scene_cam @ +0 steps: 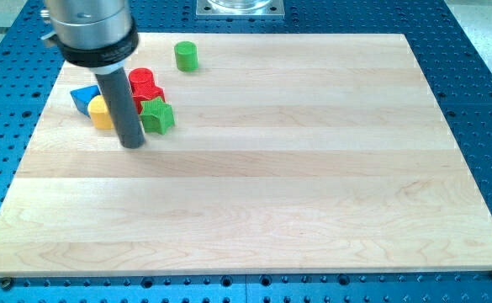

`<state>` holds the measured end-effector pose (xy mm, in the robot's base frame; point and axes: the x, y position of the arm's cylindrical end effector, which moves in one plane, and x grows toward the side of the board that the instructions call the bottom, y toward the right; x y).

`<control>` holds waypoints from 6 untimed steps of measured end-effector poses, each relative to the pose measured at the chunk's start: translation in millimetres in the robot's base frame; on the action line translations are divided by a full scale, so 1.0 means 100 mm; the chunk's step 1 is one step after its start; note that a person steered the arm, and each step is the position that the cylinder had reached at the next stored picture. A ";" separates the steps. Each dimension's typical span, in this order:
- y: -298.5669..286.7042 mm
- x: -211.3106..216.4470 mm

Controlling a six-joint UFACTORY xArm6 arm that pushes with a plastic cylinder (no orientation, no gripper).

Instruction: Place your arm below the green star

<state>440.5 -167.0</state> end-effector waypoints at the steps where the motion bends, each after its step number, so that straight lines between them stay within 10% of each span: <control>1: 0.05 0.42; 3: 0.90 0.21; 6: 0.25 -0.01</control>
